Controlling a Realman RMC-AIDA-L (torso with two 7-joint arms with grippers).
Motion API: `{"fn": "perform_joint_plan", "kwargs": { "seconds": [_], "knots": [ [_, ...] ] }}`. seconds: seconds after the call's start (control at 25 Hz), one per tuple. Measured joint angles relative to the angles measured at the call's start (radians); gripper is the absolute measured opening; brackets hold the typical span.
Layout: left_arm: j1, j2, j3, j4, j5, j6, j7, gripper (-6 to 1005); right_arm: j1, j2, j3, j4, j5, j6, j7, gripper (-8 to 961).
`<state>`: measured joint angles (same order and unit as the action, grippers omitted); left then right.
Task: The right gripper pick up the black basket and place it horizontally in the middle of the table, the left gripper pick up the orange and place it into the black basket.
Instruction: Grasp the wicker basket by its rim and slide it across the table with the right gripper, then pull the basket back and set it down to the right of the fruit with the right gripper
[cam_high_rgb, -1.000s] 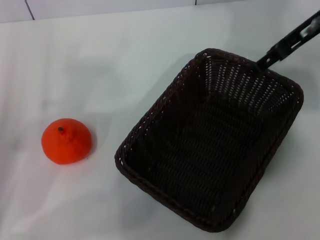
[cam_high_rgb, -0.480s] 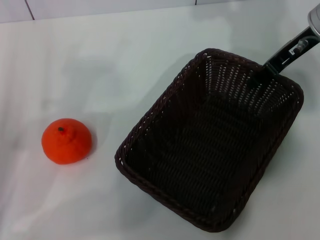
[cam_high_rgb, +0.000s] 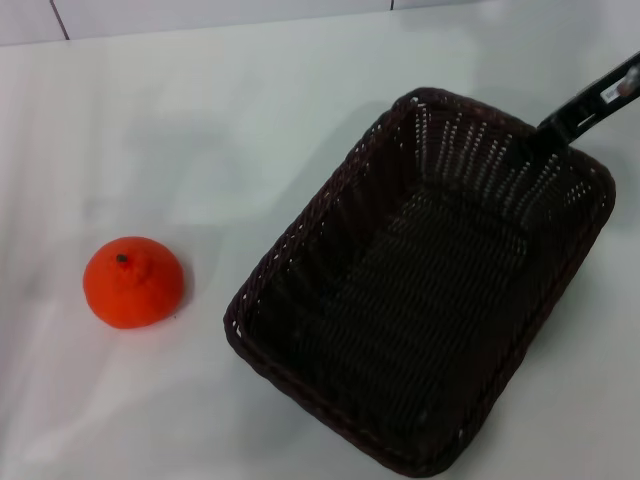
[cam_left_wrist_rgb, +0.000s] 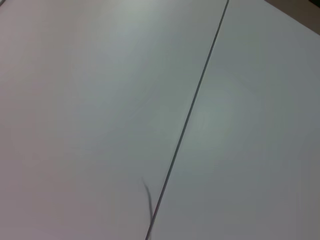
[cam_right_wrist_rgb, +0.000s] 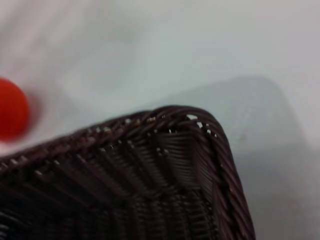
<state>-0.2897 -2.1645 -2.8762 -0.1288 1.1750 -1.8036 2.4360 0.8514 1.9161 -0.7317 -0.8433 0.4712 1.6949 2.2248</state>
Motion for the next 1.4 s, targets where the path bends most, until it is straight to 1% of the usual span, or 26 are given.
{"fn": "perform_joint_plan", "kwargs": {
  "seconds": [0.08, 0.32, 0.4, 0.48, 0.68, 0.76, 0.88, 1.04, 1.24, 1.4],
  "knots": [
    [-0.001, 0.000, 0.000, 0.000, 0.000, 0.000, 0.000, 881, -0.007, -0.017, 0.054, 0.022, 0.034, 0.017, -0.007, 210],
    [-0.005, 0.001, 0.000, -0.002, 0.000, 0.003, 0.000, 879, -0.067, -0.084, 0.187, 0.165, 0.189, 0.009, -0.009, 209],
    [-0.008, 0.002, 0.000, -0.008, 0.000, 0.006, 0.000, 878, -0.093, -0.099, 0.222, 0.214, 0.242, 0.004, -0.009, 208],
    [-0.011, 0.002, 0.000, -0.013, 0.000, 0.009, 0.000, 878, -0.118, -0.106, 0.254, 0.248, 0.287, -0.005, -0.010, 208],
    [-0.022, 0.002, 0.000, -0.017, 0.000, 0.023, 0.000, 876, -0.172, -0.107, 0.309, 0.319, 0.366, -0.049, -0.010, 206],
    [-0.023, 0.002, 0.000, -0.022, 0.000, 0.029, 0.000, 875, -0.192, -0.099, 0.323, 0.348, 0.399, -0.084, -0.010, 208],
    [-0.026, 0.002, 0.001, -0.026, 0.000, 0.032, -0.002, 874, -0.215, -0.078, 0.334, 0.368, 0.447, -0.136, -0.010, 214],
    [-0.031, 0.002, 0.002, -0.026, 0.000, 0.040, -0.004, 873, -0.232, -0.032, 0.341, 0.378, 0.491, -0.201, -0.010, 222],
    [-0.033, 0.002, 0.004, -0.026, 0.000, 0.043, -0.004, 873, -0.229, 0.025, 0.341, 0.380, 0.494, -0.283, -0.002, 232],
    [-0.033, 0.002, 0.002, -0.026, 0.000, 0.043, -0.005, 872, -0.224, 0.063, 0.341, 0.381, 0.494, -0.334, 0.000, 240]
  ]
}}
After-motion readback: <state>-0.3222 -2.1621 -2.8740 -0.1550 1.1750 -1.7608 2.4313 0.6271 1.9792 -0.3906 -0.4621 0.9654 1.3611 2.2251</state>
